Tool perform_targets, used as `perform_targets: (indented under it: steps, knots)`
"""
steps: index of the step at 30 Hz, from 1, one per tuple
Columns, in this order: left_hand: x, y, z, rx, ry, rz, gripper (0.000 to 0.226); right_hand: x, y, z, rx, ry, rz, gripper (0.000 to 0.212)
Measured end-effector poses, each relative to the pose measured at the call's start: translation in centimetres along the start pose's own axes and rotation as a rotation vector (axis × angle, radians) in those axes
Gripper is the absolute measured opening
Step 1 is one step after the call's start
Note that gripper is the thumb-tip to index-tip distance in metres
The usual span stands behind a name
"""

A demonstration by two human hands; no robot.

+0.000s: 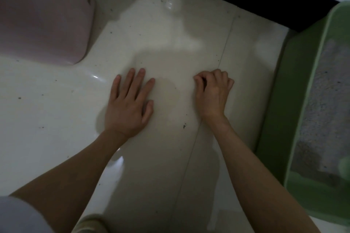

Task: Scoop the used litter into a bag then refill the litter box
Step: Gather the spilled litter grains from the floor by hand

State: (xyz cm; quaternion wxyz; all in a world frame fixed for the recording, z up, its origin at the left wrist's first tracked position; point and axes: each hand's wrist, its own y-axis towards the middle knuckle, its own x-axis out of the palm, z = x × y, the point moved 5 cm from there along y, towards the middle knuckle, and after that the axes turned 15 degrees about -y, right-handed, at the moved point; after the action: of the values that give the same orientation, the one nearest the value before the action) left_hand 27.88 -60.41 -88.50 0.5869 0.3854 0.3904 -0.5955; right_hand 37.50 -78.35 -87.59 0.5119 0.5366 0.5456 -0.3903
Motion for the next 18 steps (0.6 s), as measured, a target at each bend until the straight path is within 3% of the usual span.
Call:
perform_targets:
  steps: [4, 10, 15, 18]
  knots:
    - [0.0, 0.0, 0.0, 0.002, -0.014, -0.016, 0.052, -1.2, 0.1, 0.8, 0.105, 0.097, -0.135, 0.019]
    - [-0.1, -0.1, 0.0, -0.006, -0.027, -0.038, 0.053, -5.1, 0.4, 2.6, 0.384, 0.344, -0.196, 0.019]
    - [-0.2, -0.2, 0.0, -0.040, 0.004, -0.105, 0.054, -6.8, -2.9, 1.9, 0.371, 0.363, -0.400, 0.015]
    - [-0.3, -0.2, 0.2, -0.065, -0.019, -0.170, 0.053, -8.6, -5.6, 1.5, 0.349, 0.361, -0.446, 0.027]
